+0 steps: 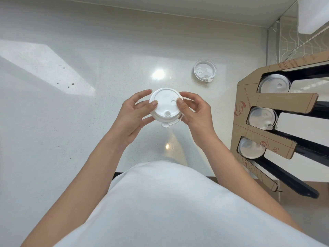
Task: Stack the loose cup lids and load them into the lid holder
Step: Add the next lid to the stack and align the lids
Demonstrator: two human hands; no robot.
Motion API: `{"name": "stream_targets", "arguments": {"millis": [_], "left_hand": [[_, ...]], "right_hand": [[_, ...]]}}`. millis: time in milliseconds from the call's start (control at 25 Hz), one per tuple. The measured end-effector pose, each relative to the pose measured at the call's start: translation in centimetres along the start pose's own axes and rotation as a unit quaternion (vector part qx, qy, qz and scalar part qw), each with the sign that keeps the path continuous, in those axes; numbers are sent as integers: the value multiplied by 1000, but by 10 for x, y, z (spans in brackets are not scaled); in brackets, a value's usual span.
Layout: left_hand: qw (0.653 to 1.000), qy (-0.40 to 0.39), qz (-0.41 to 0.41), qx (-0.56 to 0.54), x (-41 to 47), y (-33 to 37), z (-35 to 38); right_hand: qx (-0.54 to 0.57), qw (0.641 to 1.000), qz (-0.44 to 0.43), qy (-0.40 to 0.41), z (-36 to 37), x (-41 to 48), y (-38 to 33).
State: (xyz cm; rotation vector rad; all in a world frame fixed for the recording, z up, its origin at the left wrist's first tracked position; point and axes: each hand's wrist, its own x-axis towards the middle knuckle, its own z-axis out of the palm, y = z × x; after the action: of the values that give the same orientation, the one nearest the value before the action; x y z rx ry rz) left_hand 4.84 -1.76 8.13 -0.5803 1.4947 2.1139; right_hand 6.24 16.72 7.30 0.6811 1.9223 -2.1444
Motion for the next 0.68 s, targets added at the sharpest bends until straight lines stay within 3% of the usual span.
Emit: {"name": "stream_targets", "arguments": {"millis": [200, 480, 680], "left_hand": [[998, 3, -32, 51, 3, -8, -2], [998, 36, -32, 45, 7, -14, -2], [997, 66, -28, 42, 10, -16, -8]], "right_hand": [[-13, 1000, -6, 27, -4, 4, 6], [-59, 998, -3, 1, -13, 28, 10], [-227, 962, -96, 122, -36, 86, 17]]}}
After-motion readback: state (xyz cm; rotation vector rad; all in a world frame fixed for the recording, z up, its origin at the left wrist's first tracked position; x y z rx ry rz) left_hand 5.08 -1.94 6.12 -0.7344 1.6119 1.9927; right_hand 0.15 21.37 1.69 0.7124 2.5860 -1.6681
